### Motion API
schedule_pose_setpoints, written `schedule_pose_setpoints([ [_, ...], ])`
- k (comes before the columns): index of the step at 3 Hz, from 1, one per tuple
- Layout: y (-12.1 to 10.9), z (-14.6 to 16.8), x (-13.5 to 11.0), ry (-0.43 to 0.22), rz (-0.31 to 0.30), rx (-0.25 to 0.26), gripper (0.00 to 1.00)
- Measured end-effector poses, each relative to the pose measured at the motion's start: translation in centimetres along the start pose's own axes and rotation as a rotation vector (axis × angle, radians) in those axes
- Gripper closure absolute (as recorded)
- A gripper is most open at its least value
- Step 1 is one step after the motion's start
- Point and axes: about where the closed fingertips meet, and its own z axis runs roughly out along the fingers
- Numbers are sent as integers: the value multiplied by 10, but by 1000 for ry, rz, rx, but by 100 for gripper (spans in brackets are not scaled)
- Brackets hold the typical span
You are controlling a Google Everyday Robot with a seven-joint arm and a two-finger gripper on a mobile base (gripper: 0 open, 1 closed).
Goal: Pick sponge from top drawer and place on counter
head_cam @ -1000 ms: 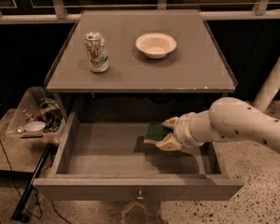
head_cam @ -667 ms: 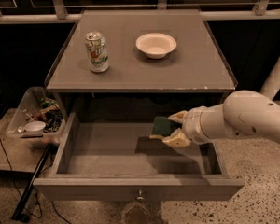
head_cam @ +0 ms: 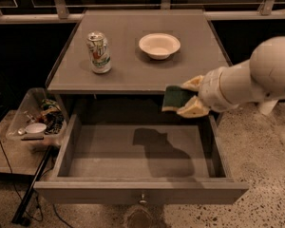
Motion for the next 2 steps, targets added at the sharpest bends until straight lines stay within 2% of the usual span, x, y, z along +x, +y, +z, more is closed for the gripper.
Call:
schedule_pose_setpoints([
  [1,-53,-39,-23,8,-33,63,100],
  [2,-60,-35,-26,2,-33,72,100],
])
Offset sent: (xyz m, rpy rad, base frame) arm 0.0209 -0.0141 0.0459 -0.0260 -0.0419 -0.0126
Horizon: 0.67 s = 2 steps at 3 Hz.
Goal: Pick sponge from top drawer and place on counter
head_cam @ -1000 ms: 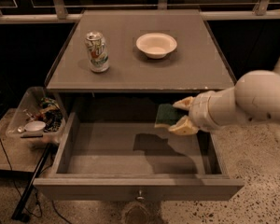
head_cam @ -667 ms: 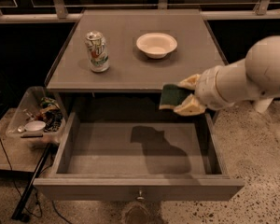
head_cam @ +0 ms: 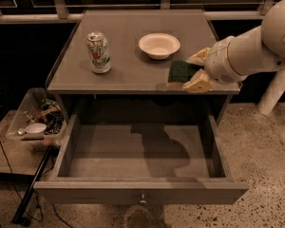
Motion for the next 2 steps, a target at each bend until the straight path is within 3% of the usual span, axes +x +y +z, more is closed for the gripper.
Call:
schedule_pose_setpoints([
  [2,-68,31,0,27,-11,40,100],
])
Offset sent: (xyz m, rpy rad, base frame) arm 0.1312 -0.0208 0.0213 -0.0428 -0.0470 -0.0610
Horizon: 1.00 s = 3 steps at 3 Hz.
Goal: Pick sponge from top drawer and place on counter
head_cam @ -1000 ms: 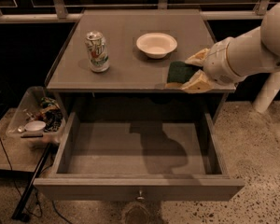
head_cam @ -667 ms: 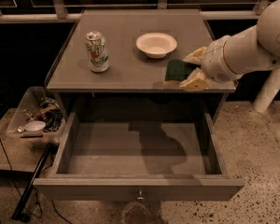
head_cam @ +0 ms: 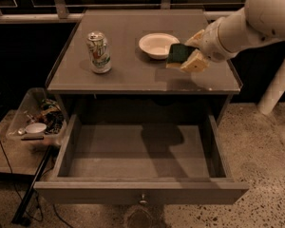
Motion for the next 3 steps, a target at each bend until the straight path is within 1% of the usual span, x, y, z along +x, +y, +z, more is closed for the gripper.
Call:
schedule_pose_setpoints([
  [1,-29,15,24,30,54,12,100],
  [2,-48,26,48,36,104,4,100],
  [3,-57,35,62,33,136,-12,100],
])
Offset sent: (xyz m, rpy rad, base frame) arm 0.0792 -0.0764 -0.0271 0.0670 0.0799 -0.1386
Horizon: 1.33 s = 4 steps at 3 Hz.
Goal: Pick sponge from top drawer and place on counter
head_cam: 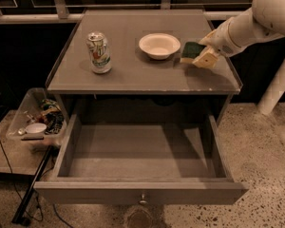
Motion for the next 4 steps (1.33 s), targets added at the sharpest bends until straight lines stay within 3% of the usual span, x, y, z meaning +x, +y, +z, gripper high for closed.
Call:
schedule_pose_setpoints([
  [2,7,18,9,-5,12,-72,100],
  [3,8,18,9,-5,12,-73,82],
  [4,8,18,9,-5,12,-73,58],
])
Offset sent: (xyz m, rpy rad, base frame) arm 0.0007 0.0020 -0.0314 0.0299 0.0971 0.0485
